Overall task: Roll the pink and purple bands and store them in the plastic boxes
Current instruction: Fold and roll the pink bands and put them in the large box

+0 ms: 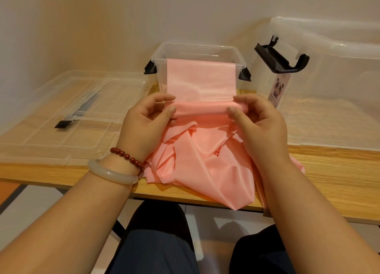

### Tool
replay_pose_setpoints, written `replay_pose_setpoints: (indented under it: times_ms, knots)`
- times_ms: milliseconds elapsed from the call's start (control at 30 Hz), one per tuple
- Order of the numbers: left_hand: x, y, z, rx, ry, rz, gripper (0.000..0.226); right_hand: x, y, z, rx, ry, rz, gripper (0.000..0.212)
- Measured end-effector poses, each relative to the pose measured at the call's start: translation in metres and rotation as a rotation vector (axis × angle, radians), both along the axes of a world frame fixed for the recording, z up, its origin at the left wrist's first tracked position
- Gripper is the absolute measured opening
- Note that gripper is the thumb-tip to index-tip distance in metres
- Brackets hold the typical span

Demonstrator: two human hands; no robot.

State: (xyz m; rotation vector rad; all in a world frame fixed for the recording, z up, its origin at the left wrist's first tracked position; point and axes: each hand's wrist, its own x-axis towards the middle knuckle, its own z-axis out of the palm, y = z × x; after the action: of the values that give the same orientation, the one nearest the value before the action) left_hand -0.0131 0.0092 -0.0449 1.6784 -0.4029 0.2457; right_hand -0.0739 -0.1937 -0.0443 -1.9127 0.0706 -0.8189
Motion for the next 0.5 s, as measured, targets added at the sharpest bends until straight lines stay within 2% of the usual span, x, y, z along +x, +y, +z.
replay_pose_setpoints:
  times_ms: [100,200,367,500]
  knots:
    - [-0.0012,0.001,0.0005,0.026,0.001,0.009,0.024,0.0013,-0.0022,-0.002,-0.006,0.027,0.002,0.028]
    - [-0.0009,0.0012,0.0,0.078,-0.016,0.025,0.025,0.0024,-0.0031,-0.0025,0.007,-0.003,-0.031,0.019]
    - [0.0021,0.0013,-0.0012,0.094,-0.012,0.057,0.014,0.0053,-0.0037,-0.003,-0.074,-0.024,-0.066,0.007]
    - [0.0006,0.0007,-0.0007,0.07,-0.01,0.045,0.013,0.005,-0.0018,-0.003,-0.044,0.009,-0.051,0.016]
